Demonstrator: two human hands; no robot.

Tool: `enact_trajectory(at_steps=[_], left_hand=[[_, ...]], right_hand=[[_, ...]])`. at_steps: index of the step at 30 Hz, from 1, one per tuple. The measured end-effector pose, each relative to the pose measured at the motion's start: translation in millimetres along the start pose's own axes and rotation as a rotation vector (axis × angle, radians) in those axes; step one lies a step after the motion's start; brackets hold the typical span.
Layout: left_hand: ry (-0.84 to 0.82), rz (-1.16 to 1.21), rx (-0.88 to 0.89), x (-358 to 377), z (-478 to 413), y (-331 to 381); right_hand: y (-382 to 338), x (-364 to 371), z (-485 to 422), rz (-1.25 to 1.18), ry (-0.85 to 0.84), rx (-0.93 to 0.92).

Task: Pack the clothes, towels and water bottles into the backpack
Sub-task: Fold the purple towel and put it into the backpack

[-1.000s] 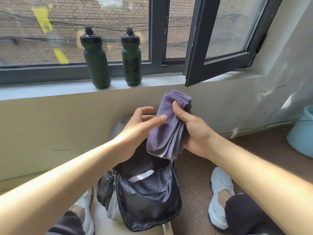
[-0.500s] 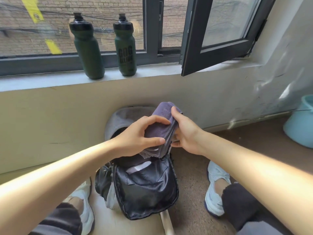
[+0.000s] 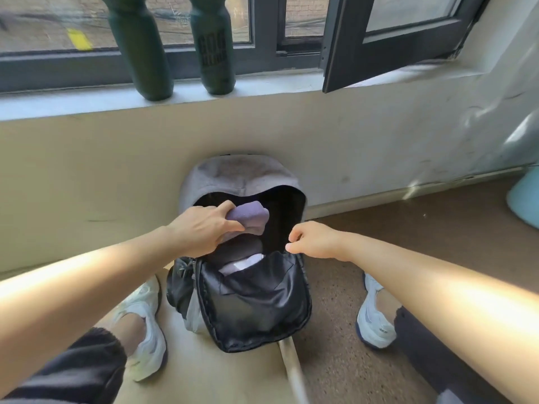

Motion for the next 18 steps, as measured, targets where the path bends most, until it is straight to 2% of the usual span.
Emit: enact_trajectory(at_steps=[3,5,8,10,11,15,18], left_hand=[[0.064,-0.104,-0.050,25.6,-13.3,10.6],[0.043,-0.132,-0.130,51.2,-18.8,19.6],[-0.175,-0.101,-0.245,117.3,-19.6,28.1],[-0.311,0.067,-0.340,142.8,-15.3,27.9],[-0.282,0.175,-0.371,142.5,-15.7,26.9],[0.026,0.529,-0.433,111.7,-14.2,13.4],[0.031,0.530,-0.458,115.0,-18.1,15.3]], right_hand=[[10.9,17.7,-5.6,0.075,-0.108,-0.015],[20.6,24.2,-6.6,0.132,-0.156,-0.019],[38.1,29.7,-4.5,0.185,-0.199,0.009],[54.4,35.4,-4.2,0.159,-0.209,0.050],[62.0,38.4,-4.8,0.128,-0.199,0.072],[89.2,61.1,-11.1,-0.087,-0.081,0.160],[102.9,88.4,-15.4,-0.312,0.036,0.198]])
Point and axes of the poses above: each hand's wrist, its own z-axis away from the middle knuckle, its own x-axis out of the palm, y = z × x, the point moved 9 cm from there along -z, towards the middle knuckle, and after that the axes turned 15 degrees about -x, right-handed, at the moved point
